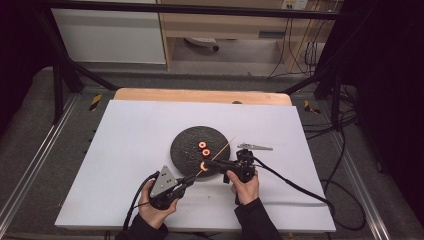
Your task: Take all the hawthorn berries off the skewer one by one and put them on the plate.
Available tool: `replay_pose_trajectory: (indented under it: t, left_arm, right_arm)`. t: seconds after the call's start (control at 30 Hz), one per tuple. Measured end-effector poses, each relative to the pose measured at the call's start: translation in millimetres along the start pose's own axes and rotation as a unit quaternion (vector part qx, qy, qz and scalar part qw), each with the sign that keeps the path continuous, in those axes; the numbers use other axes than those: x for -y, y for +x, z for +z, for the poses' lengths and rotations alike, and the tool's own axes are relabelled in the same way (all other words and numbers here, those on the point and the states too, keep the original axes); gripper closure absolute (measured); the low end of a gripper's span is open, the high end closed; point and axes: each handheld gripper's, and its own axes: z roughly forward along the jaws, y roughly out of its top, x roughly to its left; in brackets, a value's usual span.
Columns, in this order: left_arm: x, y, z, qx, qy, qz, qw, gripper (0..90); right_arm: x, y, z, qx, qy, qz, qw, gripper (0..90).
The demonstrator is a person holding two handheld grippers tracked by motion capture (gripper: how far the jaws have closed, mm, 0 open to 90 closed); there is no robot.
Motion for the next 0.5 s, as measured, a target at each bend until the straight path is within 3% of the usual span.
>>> replay_pose_trajectory:
  t: [0.27, 0.5]
  left_arm:
    - [2.0, 2.1, -6.9, -0.001, -0.004, 0.003, 1.0, 88.3]
    - [7.4, 5.2, -16.5, -0.001, -0.003, 0.002, 1.0, 88.3]
  right_arm:
    - [-7.5, -3.1, -1.1, -0.007, 0.0, 0.007, 0.9999, 73.3]
    - [-18.2, -4.0, -8.1, 0.006, -0.021, 0.001, 0.9998, 73.4]
